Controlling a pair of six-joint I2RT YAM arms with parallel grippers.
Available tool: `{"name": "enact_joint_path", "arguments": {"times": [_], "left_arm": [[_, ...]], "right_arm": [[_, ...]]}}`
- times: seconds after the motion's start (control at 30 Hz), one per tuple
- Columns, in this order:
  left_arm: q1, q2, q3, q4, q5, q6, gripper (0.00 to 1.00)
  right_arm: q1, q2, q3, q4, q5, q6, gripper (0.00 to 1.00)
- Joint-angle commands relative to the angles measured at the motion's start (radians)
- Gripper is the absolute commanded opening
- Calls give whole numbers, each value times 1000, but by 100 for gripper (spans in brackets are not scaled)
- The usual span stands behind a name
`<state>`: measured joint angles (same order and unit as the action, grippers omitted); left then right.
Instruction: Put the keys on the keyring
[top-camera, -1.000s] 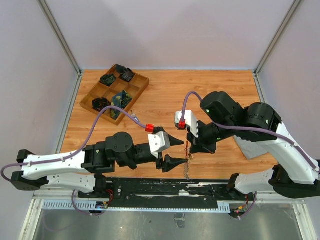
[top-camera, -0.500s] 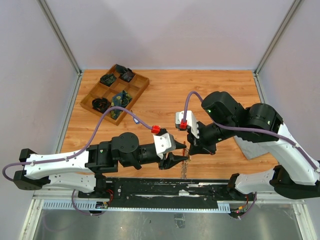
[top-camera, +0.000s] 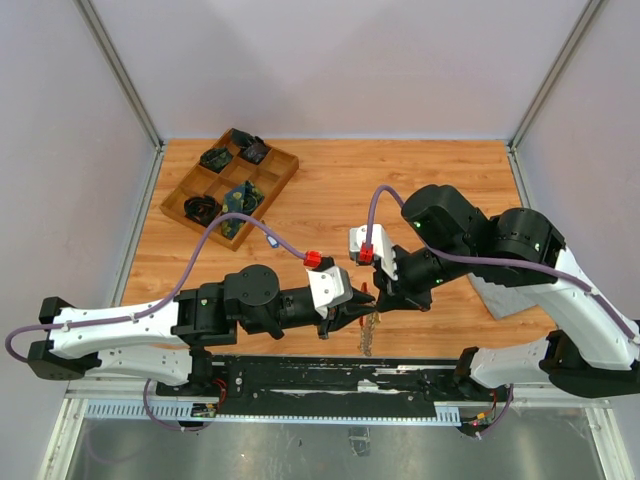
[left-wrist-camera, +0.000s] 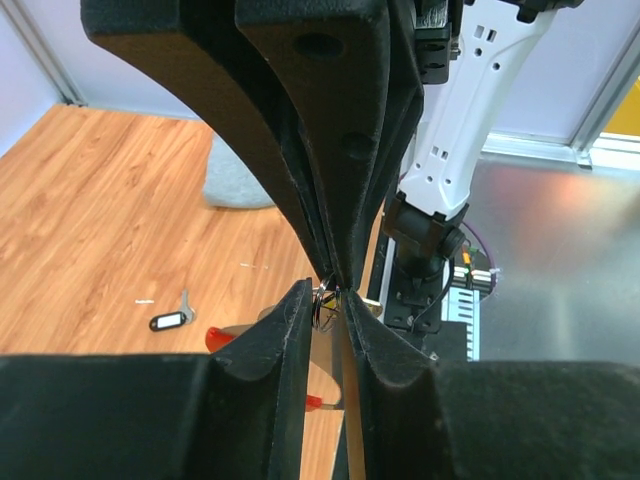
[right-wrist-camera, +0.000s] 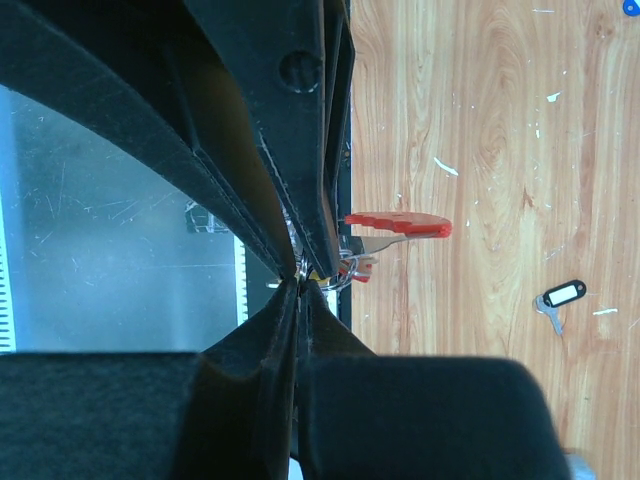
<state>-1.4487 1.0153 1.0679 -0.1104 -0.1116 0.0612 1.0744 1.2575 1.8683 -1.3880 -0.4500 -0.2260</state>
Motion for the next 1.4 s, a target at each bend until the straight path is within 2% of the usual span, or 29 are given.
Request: {"name": "enact_joint_path", "arguments": {"times": [0.0,0.1,0.17,0.47,0.67,1.07,1.37], "left_arm": [[4,9,32,21,3,9,19],[4,16,31,27,0,9,6],[4,25,36,26,1,11,1],[4,16,25,54,17,0,0],[4,-26,-28,130,20,-37,1],[4,-113,-135,294,28,-64,0],[4,-177,-186,379,50,-89,0]], "right_arm": [[17,-4,0,17,-21,-20,1],[19,-7,-3,19,-20,-20,1],[20,-8,-4,20,-20,-19,1],[24,-29,-12,34,-18,-12,1],[24,-82,-63,154,-26,8,11],[24,-245,-220,421,6,76,21],[24,-295,-298,507,-30,99,23]]}}
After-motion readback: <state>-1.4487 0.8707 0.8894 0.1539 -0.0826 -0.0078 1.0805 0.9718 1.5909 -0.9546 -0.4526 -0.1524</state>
